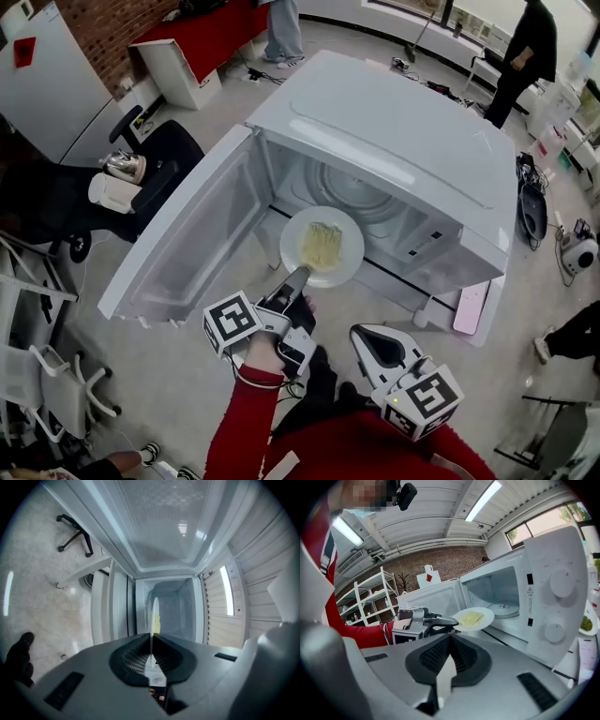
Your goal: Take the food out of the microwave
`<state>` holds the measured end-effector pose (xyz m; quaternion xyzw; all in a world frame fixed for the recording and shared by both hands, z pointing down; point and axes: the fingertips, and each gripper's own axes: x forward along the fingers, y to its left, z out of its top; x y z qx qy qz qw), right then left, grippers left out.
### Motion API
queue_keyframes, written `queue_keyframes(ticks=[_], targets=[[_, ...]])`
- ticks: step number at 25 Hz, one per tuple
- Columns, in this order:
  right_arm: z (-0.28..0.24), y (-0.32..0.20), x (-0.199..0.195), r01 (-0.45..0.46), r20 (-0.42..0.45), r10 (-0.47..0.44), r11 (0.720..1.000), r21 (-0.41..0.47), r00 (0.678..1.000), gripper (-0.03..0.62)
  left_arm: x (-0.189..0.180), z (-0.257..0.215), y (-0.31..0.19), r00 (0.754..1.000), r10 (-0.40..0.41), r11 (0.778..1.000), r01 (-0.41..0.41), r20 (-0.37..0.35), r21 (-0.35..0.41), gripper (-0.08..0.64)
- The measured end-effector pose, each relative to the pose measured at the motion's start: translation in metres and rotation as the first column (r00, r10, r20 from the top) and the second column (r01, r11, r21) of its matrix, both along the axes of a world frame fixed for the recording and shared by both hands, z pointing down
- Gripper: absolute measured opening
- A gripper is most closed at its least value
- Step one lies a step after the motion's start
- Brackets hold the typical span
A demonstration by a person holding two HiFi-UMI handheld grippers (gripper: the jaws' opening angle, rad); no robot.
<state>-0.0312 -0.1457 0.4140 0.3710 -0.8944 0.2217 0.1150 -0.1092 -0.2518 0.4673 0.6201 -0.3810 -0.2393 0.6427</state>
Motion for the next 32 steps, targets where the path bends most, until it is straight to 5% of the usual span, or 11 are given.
queue_keyframes(ticks=[18, 32], targets=[[-0.007, 0.043, 0.018, 0.140, 0.005, -0.140, 0.990, 0.004, 0.990, 0.011, -0.023, -0.023, 0.081, 0.978, -0.205, 0.979, 0.205, -0.046, 0.000, 0.020], [-0.011, 0.107, 0.042, 0.218, 0.003, -0.218, 0.975, 0.052, 0.976, 0.011, -0.023, -0.028, 0.178, 0.937, -0.344, 0.938, 0.346, -0.065, 0.016, 0.020]])
